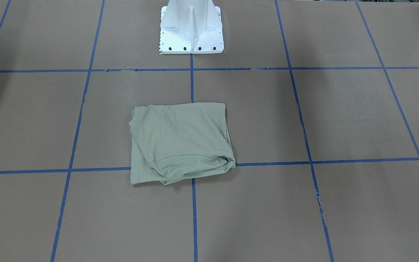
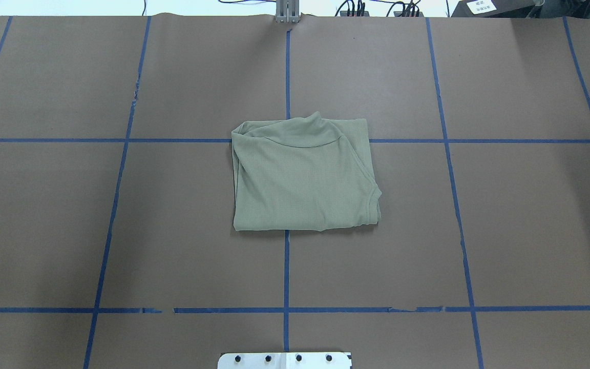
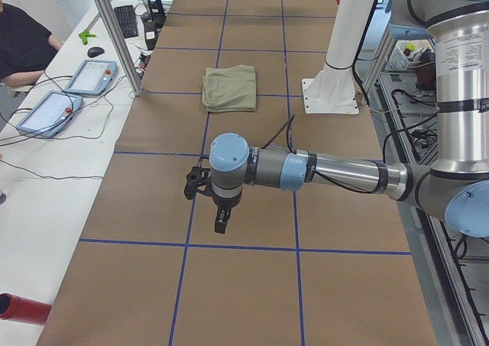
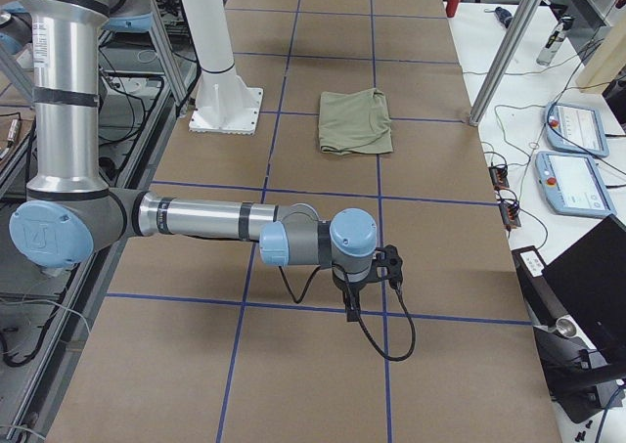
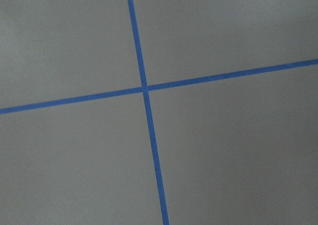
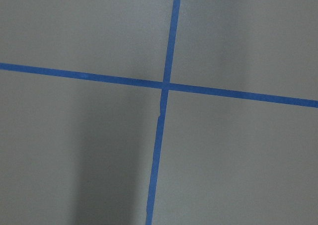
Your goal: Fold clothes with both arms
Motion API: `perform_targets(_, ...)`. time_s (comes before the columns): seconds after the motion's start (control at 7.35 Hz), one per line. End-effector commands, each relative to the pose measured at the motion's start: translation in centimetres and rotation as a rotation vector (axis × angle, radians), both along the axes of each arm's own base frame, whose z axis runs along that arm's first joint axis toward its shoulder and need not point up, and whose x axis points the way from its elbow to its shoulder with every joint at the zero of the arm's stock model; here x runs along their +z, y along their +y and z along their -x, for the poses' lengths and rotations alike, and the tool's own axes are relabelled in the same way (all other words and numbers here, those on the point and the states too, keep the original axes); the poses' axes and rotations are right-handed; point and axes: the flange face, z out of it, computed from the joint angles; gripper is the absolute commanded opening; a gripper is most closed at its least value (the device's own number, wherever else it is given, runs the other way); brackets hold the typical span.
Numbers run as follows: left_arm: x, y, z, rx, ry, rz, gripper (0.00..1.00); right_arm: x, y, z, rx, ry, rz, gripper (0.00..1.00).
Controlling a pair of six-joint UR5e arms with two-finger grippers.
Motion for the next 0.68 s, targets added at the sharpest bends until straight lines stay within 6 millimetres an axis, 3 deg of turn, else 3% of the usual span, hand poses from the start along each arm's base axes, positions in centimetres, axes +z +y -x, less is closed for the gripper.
perform_targets(0.0,1.56,0.6,0.11,0.046,-0.002,-0.006,1.0,0.04,0.03,-0.01,0.003,0.001,0.003,1.0)
perform_targets(0.27,1.32,-0.24,0.01,0.046,0.003,-0.018,1.0,0.04,0.09,-0.01,0.004,0.001,0.005,1.0)
perform_targets(0.54,0.99,0.22,0.09,0.044,0.0,-0.021,1.0,-0.67,0.46,-0.08,0.037,-0.002,0.023,1.0)
